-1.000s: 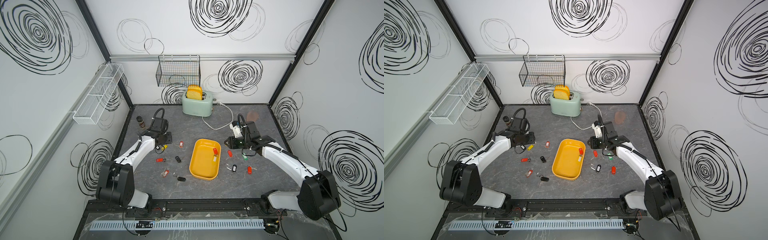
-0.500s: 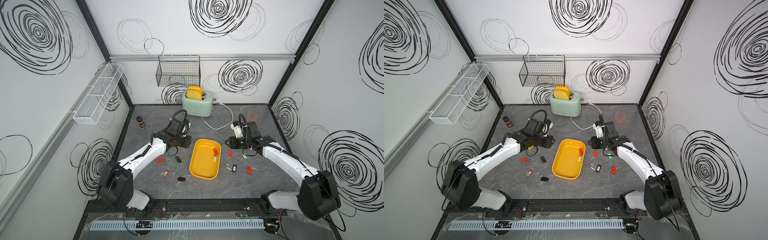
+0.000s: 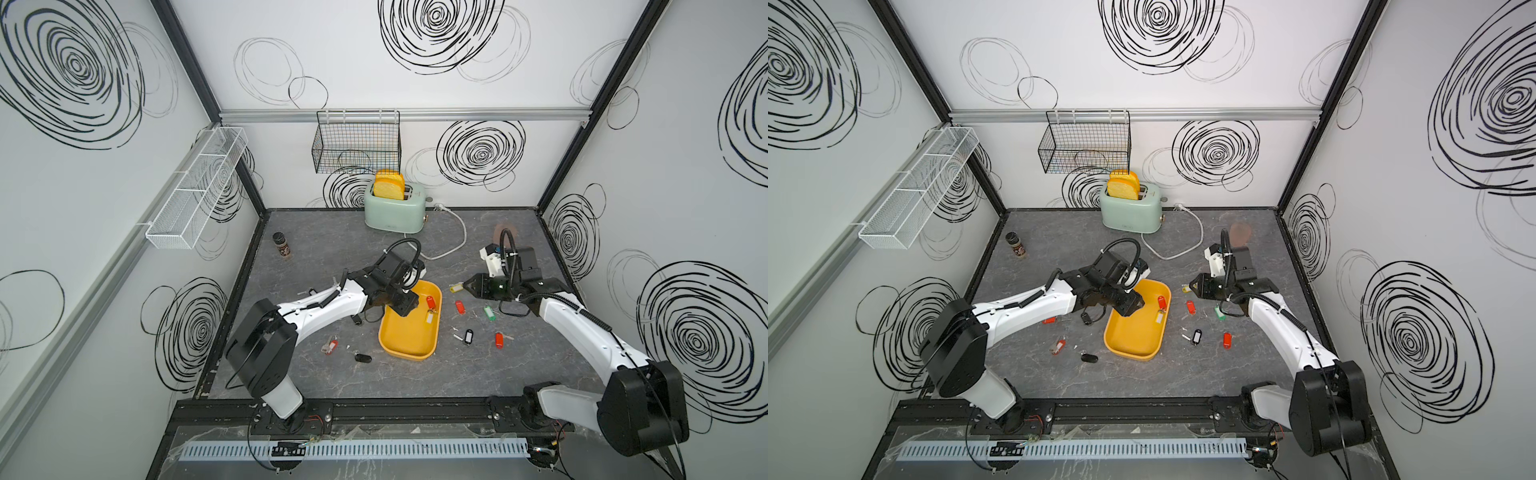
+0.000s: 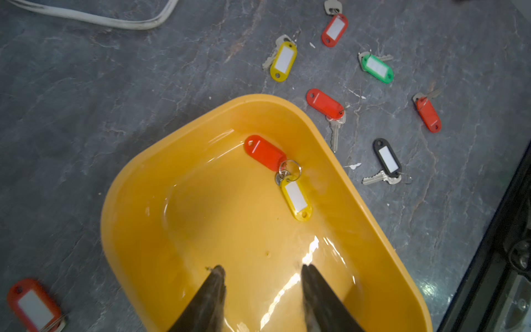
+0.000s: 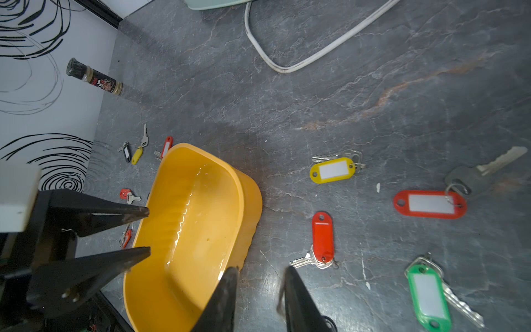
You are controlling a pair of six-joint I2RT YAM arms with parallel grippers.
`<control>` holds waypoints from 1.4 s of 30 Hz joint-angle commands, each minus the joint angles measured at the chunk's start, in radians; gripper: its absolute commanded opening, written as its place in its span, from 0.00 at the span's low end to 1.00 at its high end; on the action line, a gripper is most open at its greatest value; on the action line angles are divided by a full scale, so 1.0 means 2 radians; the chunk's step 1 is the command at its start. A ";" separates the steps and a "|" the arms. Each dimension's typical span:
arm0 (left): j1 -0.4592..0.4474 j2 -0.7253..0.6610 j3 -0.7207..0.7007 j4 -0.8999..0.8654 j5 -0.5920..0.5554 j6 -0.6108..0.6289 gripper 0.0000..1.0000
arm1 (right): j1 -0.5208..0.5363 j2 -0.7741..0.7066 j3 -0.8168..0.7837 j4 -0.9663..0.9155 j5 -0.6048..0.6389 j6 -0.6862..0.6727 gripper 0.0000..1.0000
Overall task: Take the keys out of the storage box
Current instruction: Pick up the key from the storage box.
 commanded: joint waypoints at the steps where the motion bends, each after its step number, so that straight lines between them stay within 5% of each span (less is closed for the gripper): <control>1: -0.013 0.029 0.024 0.041 0.000 0.031 0.49 | -0.005 -0.014 -0.005 -0.017 -0.015 -0.003 0.32; 15: -0.029 0.112 0.065 0.048 -0.021 0.049 0.44 | -0.015 -0.020 -0.008 -0.017 -0.021 -0.004 0.31; 42: -0.053 0.160 0.072 0.088 -0.063 0.048 0.38 | -0.017 -0.013 -0.010 -0.017 -0.017 -0.007 0.31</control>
